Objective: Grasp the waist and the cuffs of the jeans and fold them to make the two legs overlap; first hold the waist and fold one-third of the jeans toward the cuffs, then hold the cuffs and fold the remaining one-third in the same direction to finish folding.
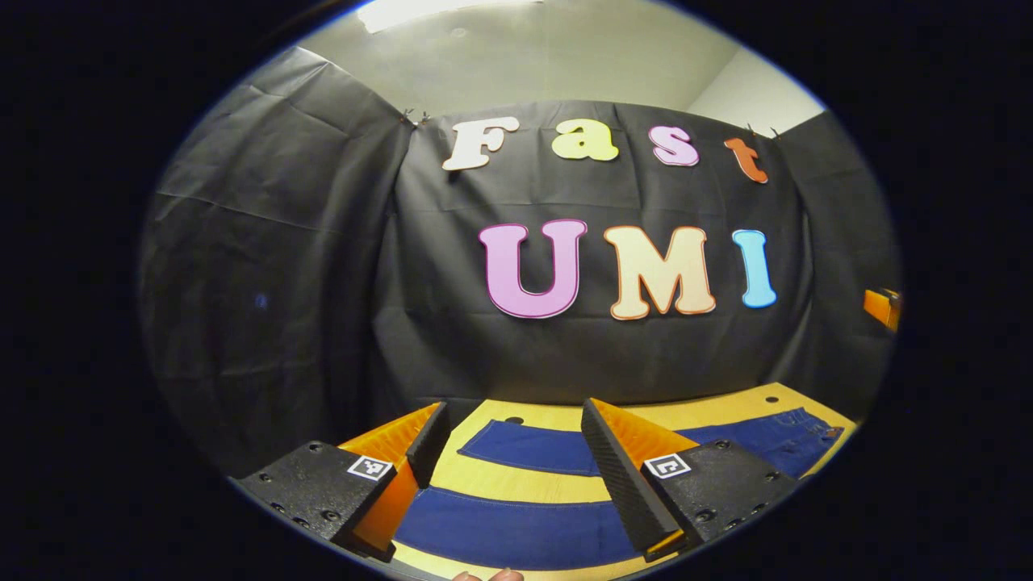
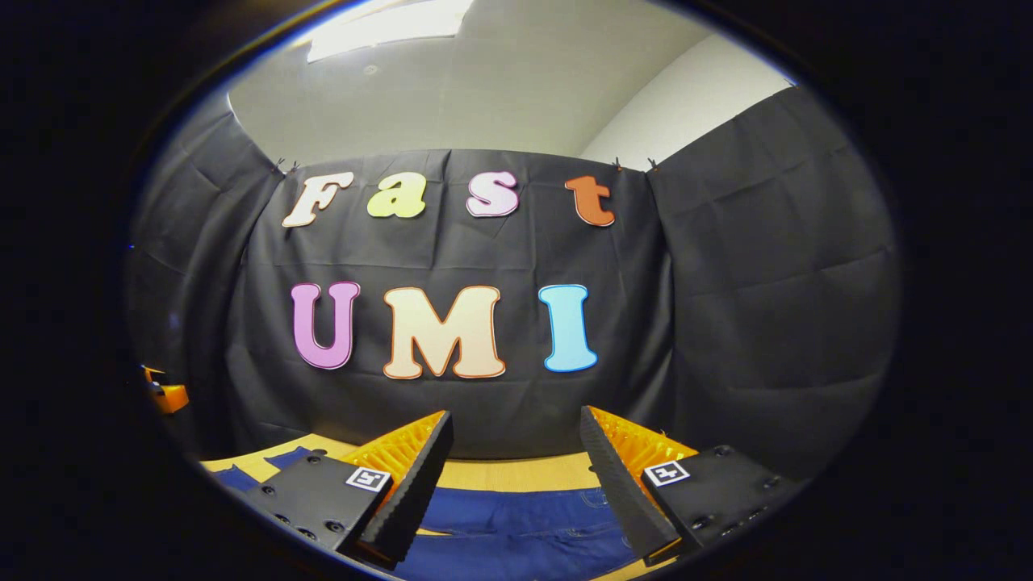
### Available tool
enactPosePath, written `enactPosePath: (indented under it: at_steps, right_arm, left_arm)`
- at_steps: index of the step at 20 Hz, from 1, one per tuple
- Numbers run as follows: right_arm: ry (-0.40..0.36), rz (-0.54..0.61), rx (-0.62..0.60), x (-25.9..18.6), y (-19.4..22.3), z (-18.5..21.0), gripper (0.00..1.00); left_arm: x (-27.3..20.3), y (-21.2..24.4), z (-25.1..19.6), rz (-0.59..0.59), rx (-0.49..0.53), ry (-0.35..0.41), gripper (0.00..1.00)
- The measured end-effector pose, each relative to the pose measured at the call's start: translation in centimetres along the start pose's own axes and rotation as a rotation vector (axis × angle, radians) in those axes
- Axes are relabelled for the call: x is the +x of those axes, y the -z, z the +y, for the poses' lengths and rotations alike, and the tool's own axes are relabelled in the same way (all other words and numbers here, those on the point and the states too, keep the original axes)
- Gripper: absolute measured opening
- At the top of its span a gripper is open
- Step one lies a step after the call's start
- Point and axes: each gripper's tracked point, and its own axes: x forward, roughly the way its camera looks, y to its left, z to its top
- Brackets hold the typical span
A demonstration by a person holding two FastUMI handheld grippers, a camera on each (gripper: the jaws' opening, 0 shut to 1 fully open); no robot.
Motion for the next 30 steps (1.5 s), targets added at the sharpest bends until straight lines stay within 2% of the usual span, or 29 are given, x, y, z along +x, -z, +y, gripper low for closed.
enactPosePath:
  at_steps: [4, 6, 7, 9, 14, 19, 24, 30]
  right_arm:
    - [0.012, 0.016, -0.004, -1.2, 1.2, -0.4, 0.98]
    - [0.022, 0.032, -0.004, -1.8, 1.9, -0.6, 0.98]
    - [0.027, 0.036, -0.002, -2.1, 2.0, -0.6, 0.98]
    - [0.038, 0.036, 0.001, -2.7, 2.2, -0.7, 0.98]
    - [0.067, 0.055, 0.003, -4.1, 3.4, -1.2, 0.98]
    - [0.088, 0.078, -0.011, -5.1, 4.4, -1.6, 0.98]
    - [0.120, 0.092, -0.018, -5.9, 4.9, -2.6, 0.97]
    - [0.152, 0.113, -0.036, -6.6, 5.8, -3.7, 0.97]
  left_arm:
    - [-0.1, 2.1, 1.3, 0.037, 0.111, 0.043, 0.99]
    - [-0.3, 2.9, 1.7, 0.058, 0.176, 0.091, 1.00]
    - [-0.3, 3.6, 1.9, 0.074, 0.207, 0.108, 0.95]
    - [-0.4, 5.4, 2.6, 0.110, 0.281, 0.146, 0.95]
    - [-1.9, 10.6, 2.9, 0.216, 0.514, 0.288, 0.95]
    - [-3.3, 16.2, 3.1, 0.341, 0.678, 0.404, 0.95]
    - [-3.9, 21.5, 3.3, 0.436, 0.841, 0.499, 0.95]
    - [-4.8, 26.5, 4.9, 0.519, 1.059, 0.575, 0.96]
